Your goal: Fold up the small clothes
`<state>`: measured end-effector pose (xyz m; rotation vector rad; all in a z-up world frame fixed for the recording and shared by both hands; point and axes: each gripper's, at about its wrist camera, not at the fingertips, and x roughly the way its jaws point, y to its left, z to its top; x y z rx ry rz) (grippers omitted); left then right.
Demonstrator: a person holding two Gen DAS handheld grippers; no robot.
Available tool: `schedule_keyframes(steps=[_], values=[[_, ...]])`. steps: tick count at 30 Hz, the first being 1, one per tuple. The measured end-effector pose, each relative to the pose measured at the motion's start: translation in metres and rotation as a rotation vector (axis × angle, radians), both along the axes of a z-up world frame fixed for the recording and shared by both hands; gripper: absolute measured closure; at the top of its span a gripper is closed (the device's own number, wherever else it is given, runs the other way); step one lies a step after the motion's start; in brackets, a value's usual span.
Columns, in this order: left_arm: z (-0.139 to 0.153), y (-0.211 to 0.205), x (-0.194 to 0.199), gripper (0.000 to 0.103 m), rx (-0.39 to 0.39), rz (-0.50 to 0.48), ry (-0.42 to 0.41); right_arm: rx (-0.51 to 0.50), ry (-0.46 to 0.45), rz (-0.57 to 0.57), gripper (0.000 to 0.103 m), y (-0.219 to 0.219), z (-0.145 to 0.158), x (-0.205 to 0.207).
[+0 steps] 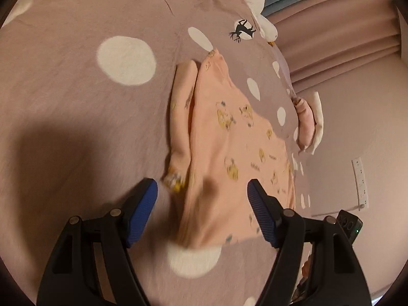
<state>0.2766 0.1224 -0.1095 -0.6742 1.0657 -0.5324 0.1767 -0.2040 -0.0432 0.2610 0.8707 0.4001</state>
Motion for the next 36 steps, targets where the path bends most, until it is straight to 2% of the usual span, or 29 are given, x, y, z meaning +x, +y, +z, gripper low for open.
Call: schedule_keyframes(steps=[5,11,12,14,15,18,19,23,24,29,33,36], values=[[0.003,-0.015,0.021,0.029,-0.043,-0.024,-0.009,0.093,0.027,0.008,0.064,0.016,-0.005,0.032],[0.003,-0.031,0.040,0.030,-0.057,-0.051,-0.004,0.139,0.032,0.010,0.064,0.039,-0.003,0.079],[0.003,-0.033,0.042,0.032,-0.054,-0.048,-0.004,0.141,0.034,0.008,0.064,0.043,-0.002,0.087],[0.002,-0.035,0.045,0.044,-0.032,-0.047,-0.003,0.129,0.034,-0.010,0.064,0.046,-0.002,0.100],[0.001,-0.036,0.045,0.056,-0.009,-0.047,-0.003,0.113,0.042,-0.019,0.064,0.051,-0.002,0.111],[-0.002,-0.036,0.044,0.077,0.056,-0.048,0.004,0.053,0.042,-0.039,0.064,0.060,-0.004,0.133],[-0.003,-0.034,0.045,0.079,0.058,-0.048,0.003,0.034,0.045,-0.059,0.065,0.061,-0.006,0.139],[-0.005,-0.032,0.045,0.079,0.070,-0.058,0.001,-0.026,0.090,-0.106,0.086,0.064,-0.018,0.163],[-0.005,-0.032,0.045,0.080,0.075,-0.059,0.001,-0.041,0.105,-0.104,0.088,0.065,-0.023,0.165],[-0.003,-0.035,0.047,0.080,0.085,-0.059,0.008,-0.100,0.091,-0.088,0.090,0.066,-0.014,0.149],[-0.001,-0.037,0.047,0.080,0.099,-0.054,0.011,-0.123,0.048,0.010,0.090,0.072,-0.001,0.101],[0.002,-0.039,0.048,0.081,0.112,-0.047,0.016,-0.174,0.052,0.061,0.090,0.078,-0.005,0.066]])
